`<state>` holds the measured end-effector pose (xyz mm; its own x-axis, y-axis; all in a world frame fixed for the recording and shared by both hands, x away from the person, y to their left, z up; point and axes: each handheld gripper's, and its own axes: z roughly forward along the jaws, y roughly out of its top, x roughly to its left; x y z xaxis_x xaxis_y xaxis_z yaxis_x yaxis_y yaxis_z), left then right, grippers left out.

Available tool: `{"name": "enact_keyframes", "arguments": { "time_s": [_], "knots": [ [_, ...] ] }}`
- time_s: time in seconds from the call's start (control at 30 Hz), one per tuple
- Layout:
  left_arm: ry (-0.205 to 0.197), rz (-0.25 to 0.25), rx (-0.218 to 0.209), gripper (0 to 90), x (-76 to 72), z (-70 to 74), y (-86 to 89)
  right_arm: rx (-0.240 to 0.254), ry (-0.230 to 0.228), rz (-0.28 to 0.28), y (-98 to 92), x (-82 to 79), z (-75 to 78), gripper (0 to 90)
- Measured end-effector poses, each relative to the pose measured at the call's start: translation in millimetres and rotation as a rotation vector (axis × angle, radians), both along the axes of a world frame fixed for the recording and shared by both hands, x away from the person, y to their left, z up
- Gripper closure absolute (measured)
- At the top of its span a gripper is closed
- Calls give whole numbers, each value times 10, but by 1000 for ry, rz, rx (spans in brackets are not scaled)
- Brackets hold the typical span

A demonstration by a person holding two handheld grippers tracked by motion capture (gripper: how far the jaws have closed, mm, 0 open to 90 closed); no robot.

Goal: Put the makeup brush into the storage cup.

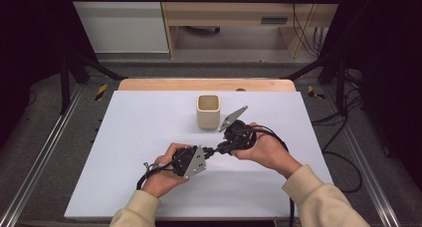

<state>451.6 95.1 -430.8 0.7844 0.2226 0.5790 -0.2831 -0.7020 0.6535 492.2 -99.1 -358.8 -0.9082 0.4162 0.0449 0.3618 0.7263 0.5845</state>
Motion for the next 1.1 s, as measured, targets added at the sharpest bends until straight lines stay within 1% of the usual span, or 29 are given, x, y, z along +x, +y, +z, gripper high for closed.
{"name": "enact_keyframes", "arguments": {
  "time_s": [0.1, 0.13, 0.17, 0.2, 0.27, 0.3, 0.33, 0.5, 0.63, 0.67, 0.87, 1.03, 1.1],
  "knots": [
    [6, -3, 1, 829, -4, -8, -7, 7, -14, 4, 13, 1, -17, 626],
    [4, -3, 5, 829, 0, -5, -6, 11, -28, 3, 18, 0, -23, 563],
    [6, -2, 3, 829, 0, -6, -6, 9, -39, 1, 25, -1, -23, 525],
    [11, -2, -5, 829, 0, -12, -10, 11, -47, 3, 26, -3, -22, 505],
    [21, 1, -20, 829, 0, -16, -10, 15, -54, 7, 30, -11, -20, 448],
    [18, 6, -9, 829, 2, -7, -3, 13, -60, 10, 31, -18, -19, 441],
    [17, 8, -8, 830, 4, -6, -1, 8, -80, 17, 30, -26, -18, 419],
    [18, 17, -14, 830, 11, 5, 20, -1, -101, 37, 33, -52, -20, 352],
    [19, 21, -12, 830, 13, 3, 34, -6, -108, 36, 31, -66, -23, 331],
    [22, 22, -14, 829, 13, 0, 36, -15, -114, 43, 28, -69, -20, 325],
    [15, 28, -12, 829, 21, 5, 55, -21, -124, 45, 19, -84, -29, 249],
    [23, 34, -21, 829, 23, 3, 75, -22, -134, 40, 12, -84, -30, 217],
    [22, 36, -16, 830, 27, 4, 84, -23, -138, 47, 4, -78, -29, 217]
  ]
}}
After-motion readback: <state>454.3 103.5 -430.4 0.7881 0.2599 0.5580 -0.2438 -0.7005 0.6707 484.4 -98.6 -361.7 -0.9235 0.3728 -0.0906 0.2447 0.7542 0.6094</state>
